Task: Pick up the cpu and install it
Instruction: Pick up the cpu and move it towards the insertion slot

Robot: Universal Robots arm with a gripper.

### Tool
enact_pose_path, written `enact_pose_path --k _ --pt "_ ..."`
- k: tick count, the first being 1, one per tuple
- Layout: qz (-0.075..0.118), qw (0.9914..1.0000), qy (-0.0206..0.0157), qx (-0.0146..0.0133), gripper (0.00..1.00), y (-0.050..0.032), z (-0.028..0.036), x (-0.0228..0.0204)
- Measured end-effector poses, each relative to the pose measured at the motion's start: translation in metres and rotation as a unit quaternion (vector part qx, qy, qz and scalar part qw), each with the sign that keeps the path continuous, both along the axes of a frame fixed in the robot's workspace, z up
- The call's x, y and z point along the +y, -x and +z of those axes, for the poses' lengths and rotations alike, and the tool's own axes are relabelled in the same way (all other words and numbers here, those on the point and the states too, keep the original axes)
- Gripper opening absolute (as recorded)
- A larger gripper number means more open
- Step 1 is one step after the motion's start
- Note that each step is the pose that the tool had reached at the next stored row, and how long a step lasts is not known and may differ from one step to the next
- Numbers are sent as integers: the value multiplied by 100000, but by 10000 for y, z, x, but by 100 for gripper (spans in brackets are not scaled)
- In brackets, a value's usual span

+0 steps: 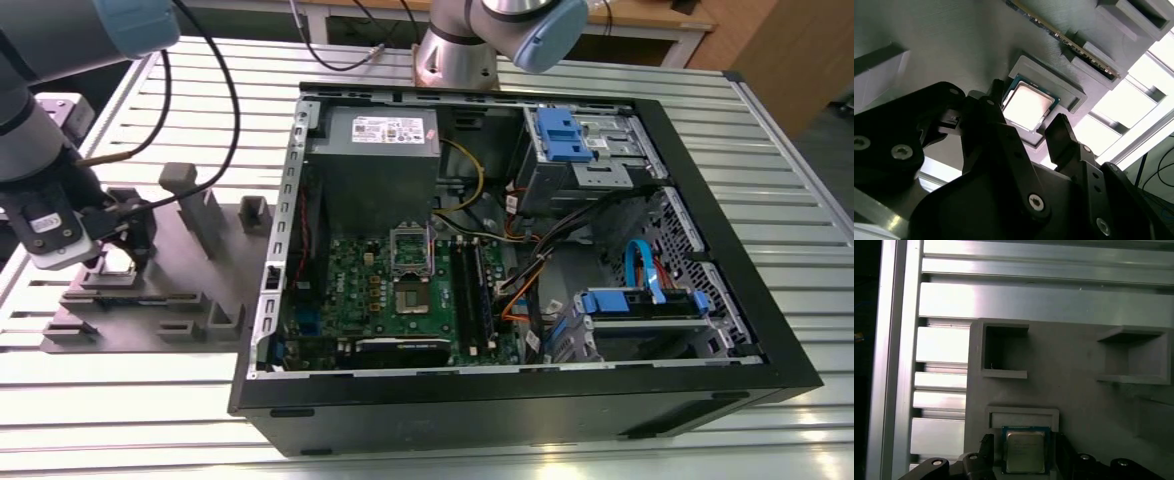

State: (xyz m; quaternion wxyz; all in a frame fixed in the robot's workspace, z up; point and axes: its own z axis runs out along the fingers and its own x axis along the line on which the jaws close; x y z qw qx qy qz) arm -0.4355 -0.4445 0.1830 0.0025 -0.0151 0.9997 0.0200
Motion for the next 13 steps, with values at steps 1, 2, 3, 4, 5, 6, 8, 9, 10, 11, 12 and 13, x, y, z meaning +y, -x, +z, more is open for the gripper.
enact_pose_path --k 1,2,3,4,5,6,8,9,10,11,12,13 --pt "-4 100000 -4 -5 60 -3 -1 0" --pt "-8 100000 -6 -7 60 -3 -1 0" --pt "-11 100000 -4 -4 60 -3 -1 0" --pt "-8 100000 -5 -5 60 -4 -1 0" --pt "-4 100000 -7 -9 60 -5 -2 0" --pt "-4 100000 -4 -3 60 -5 -1 0" --pt "-7 100000 -5 -6 60 -6 -1 0" --pt "-6 100000 -5 -6 60 -7 -1 0" --pt "-5 100000 -4 -6 59 -7 -1 0" --pt "-6 100000 -3 1 53 -7 -1 0" --pt "-5 100000 0 2 47 -8 0 0" --pt "-5 100000 -2 0 47 -8 -1 0"
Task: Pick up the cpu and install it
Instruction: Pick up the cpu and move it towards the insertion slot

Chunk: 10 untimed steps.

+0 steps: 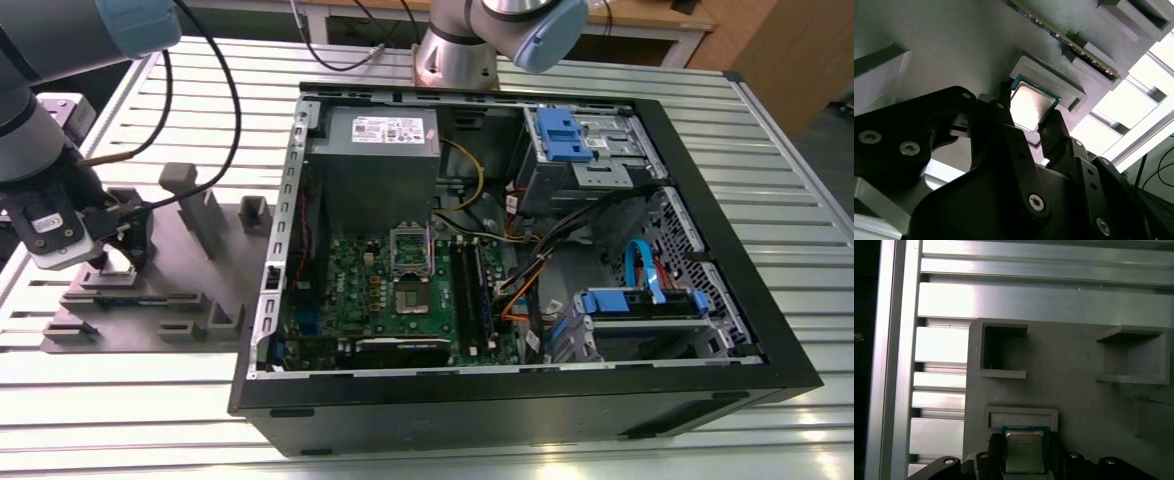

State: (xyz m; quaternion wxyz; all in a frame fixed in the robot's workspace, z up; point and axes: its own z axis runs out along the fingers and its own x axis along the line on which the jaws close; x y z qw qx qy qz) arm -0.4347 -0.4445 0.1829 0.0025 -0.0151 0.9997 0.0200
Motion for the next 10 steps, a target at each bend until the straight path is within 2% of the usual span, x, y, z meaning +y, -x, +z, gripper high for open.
enact_pose_path --k 10 --pt "1 100000 8 6 47 -4 10 0"
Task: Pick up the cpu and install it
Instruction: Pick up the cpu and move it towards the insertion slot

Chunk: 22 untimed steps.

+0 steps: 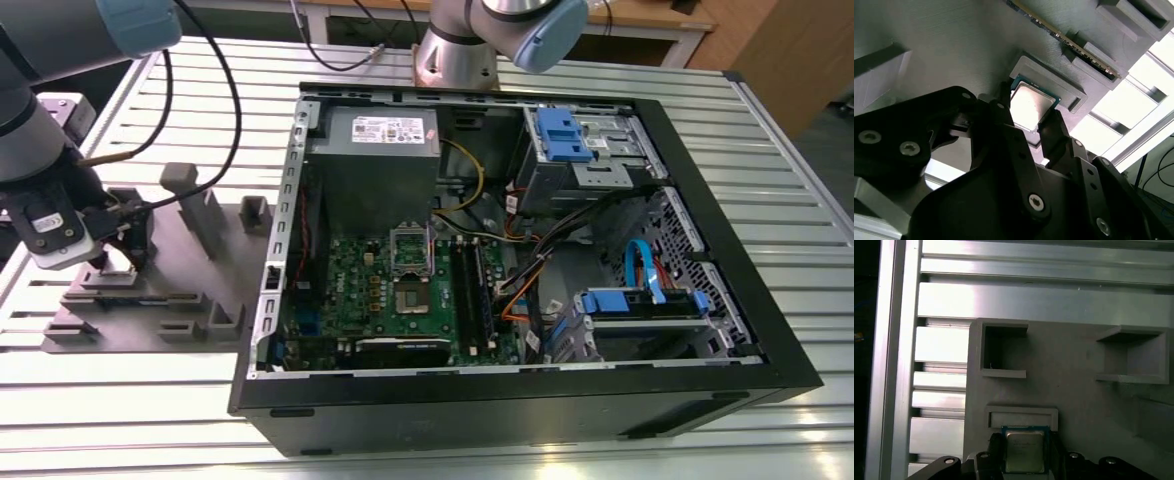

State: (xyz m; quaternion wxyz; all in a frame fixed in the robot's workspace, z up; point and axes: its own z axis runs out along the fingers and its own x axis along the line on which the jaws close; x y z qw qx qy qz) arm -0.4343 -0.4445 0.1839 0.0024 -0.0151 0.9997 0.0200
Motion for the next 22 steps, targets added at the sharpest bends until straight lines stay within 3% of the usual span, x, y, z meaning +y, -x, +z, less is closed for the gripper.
enact_pose_path --k 17,22 --pt "-4 100000 -11 -12 47 0 217 0" --pt "-2 100000 -10 -9 47 0 221 0"
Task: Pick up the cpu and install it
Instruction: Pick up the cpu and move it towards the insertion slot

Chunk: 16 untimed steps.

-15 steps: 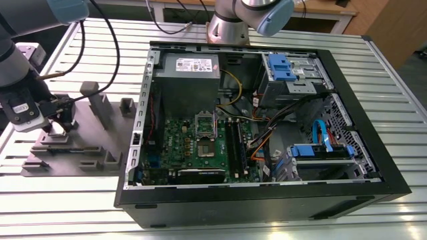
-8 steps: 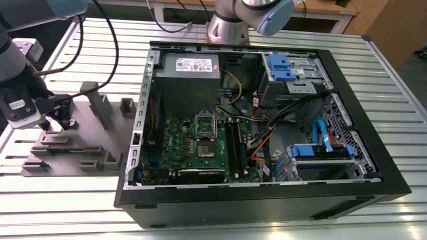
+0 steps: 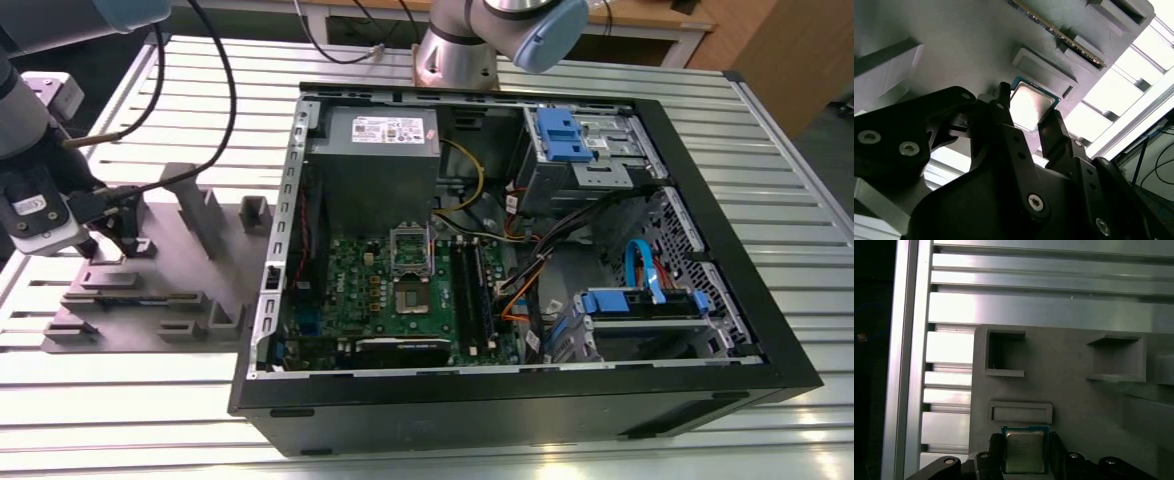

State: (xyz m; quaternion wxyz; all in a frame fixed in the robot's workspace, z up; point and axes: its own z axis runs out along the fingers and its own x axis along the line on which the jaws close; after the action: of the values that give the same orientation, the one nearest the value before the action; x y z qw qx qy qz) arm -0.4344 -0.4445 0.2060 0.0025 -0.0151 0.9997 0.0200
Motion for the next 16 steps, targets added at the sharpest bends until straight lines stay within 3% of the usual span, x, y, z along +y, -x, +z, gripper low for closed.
enact_pose_path --k 9,16 --pt "2 100000 -1 1 47 0 124 0" --pt "1 100000 -2 -2 47 0 138 0"
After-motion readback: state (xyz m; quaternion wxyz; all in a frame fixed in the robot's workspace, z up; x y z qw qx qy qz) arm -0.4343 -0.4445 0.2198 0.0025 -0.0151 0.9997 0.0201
